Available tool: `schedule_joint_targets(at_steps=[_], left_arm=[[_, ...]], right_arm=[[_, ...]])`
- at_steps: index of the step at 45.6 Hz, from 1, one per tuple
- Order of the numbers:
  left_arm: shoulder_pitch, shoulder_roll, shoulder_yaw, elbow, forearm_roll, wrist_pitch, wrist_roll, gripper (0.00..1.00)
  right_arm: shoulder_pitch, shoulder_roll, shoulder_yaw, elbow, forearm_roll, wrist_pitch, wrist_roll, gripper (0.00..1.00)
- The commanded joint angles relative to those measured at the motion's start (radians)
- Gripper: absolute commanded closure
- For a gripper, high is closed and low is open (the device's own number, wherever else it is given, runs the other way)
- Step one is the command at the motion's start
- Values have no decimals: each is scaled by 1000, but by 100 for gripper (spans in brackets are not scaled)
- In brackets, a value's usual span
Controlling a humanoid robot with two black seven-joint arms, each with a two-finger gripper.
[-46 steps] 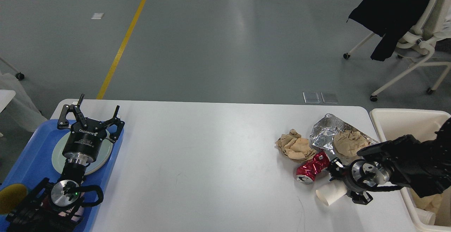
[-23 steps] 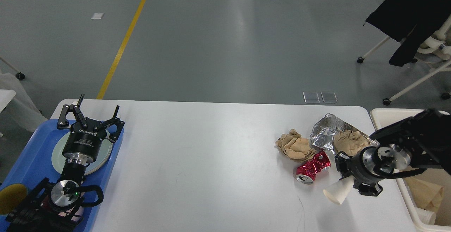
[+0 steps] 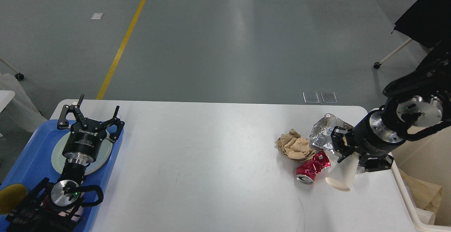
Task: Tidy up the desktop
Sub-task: 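Grasp the second paper cup and lift it toward the bin, then lower the cup into the white bin and open the right gripper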
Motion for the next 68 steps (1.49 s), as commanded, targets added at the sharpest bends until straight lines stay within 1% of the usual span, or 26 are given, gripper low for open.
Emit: schedule_joint_targets(at_steps=[1, 10, 20, 27, 35, 38, 43, 47, 50, 55, 62, 68], left_arm=[[0, 0, 0, 0, 0, 0, 0, 3], [0, 0, 0, 0, 0, 0, 0, 3], [0, 0, 0, 0, 0, 0, 0, 3], [0, 0, 0, 0, 0, 0, 0, 3], [0, 0, 0, 0, 0, 0, 0, 3], [0, 0, 0, 0, 0, 0, 0, 3], [0, 0, 0, 0, 0, 0, 0, 3], [0, 0, 0, 0, 0, 0, 0, 3], [2, 0, 0, 0, 0, 0, -1, 3], [0, 0, 0, 0, 0, 0, 0, 3], [0, 0, 0, 0, 0, 0, 0, 3], [0, 0, 0, 0, 0, 0, 0, 3]], right_arm=[[6, -21, -26, 3, -36, 8, 1, 100], [10, -24, -76, -10, -72, 10, 4, 100], [7, -38, -92, -32, -141, 8, 8, 100], [-25, -108, -89, -95, -170, 14, 4, 100], [-108, -213, -87, -177, -271, 19, 3, 100], [-151, -262, -78, -230, -316, 19, 3, 100], [-276, -320, -63, -371, -375, 25, 3, 100], [-394, -359, -35, -522, -402, 68, 6, 100], [-494, -366, 9, -640, -415, 88, 12, 100], [-695, -366, 109, -825, -435, 90, 14, 100], [-962, -340, 261, -1096, -446, 79, 14, 100], [-1201, -228, 307, -1371, -446, 73, 15, 100]])
